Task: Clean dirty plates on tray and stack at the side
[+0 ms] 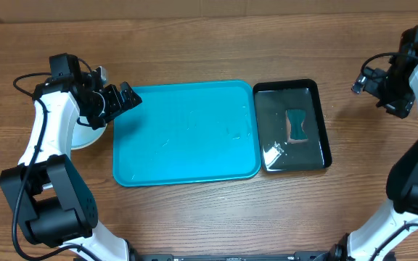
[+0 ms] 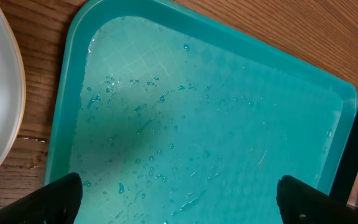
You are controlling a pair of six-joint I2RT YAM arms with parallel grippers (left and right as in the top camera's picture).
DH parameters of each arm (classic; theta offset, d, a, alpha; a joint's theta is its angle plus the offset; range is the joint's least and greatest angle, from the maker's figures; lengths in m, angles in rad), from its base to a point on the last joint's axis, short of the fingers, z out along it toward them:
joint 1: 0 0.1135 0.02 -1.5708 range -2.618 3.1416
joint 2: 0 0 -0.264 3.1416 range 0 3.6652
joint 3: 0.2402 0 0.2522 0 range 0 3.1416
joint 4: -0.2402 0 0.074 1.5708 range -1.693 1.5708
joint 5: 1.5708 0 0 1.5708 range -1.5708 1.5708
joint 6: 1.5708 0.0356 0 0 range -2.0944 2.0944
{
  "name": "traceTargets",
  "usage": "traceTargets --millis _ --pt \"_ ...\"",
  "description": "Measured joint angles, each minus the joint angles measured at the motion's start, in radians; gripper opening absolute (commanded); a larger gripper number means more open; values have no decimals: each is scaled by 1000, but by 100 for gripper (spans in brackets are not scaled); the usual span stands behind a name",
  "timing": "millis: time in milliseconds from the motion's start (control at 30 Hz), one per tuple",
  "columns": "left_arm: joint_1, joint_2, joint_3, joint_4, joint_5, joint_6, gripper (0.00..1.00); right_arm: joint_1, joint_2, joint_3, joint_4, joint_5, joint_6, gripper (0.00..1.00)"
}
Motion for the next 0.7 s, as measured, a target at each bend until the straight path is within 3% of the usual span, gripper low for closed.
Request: traceTargets --millis 367,700 --pt "0 0 0 0 0 0 100 47 -433 1 0 0 0 100" --pt "0 0 0 0 0 0 100 289 -766 1 0 0 0 100"
